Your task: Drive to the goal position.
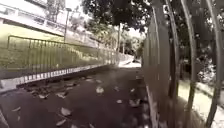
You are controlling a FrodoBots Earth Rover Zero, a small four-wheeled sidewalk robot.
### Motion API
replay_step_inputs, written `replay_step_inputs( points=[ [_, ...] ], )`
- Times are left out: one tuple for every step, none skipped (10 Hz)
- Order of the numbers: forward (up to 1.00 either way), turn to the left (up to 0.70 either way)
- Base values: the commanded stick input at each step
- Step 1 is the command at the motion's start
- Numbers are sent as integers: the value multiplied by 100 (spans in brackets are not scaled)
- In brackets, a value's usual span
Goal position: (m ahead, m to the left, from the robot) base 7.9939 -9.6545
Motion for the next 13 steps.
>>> replay_step_inputs(
  points=[
    [70, 0],
    [70, 0],
    [70, 0],
    [70, 0],
    [70, -20],
    [70, -26],
    [70, -26],
    [70, -26],
    [70, -26],
    [70, -26],
    [70, -27],
    [70, -28],
    [70, -14]
  ],
)
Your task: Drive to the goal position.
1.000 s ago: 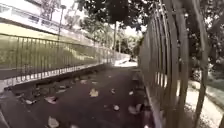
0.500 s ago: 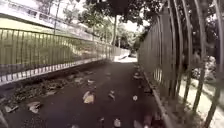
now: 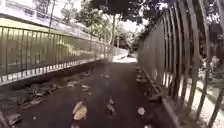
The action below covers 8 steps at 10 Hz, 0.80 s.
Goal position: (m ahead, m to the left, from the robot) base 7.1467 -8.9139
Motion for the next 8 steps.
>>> replay_step_inputs(
  points=[
    [70, 0],
    [70, 0],
    [70, 0],
    [70, 0],
    [70, 0],
    [70, 0],
    [75, 0],
    [85, 0]
  ],
)
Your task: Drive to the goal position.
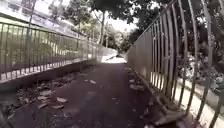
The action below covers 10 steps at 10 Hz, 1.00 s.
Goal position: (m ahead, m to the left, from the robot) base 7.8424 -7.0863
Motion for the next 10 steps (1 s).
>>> replay_step_inputs(
  points=[
    [85, 0],
    [85, 0],
    [85, 0],
    [92, 0],
    [100, 0],
    [100, 0],
    [100, 0],
    [100, 0],
    [100, 0],
    [100, -1]
  ],
)
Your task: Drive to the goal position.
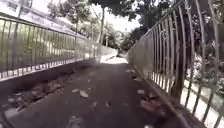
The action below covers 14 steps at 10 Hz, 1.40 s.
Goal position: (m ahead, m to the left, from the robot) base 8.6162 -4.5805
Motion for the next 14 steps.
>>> replay_step_inputs(
  points=[
    [100, -11],
    [100, -36],
    [100, -39],
    [100, 0],
    [100, 0],
    [100, 0],
    [100, 0],
    [100, 0],
    [100, 0],
    [100, 0],
    [100, 0],
    [100, 0],
    [100, 0],
    [100, 0]
  ],
)
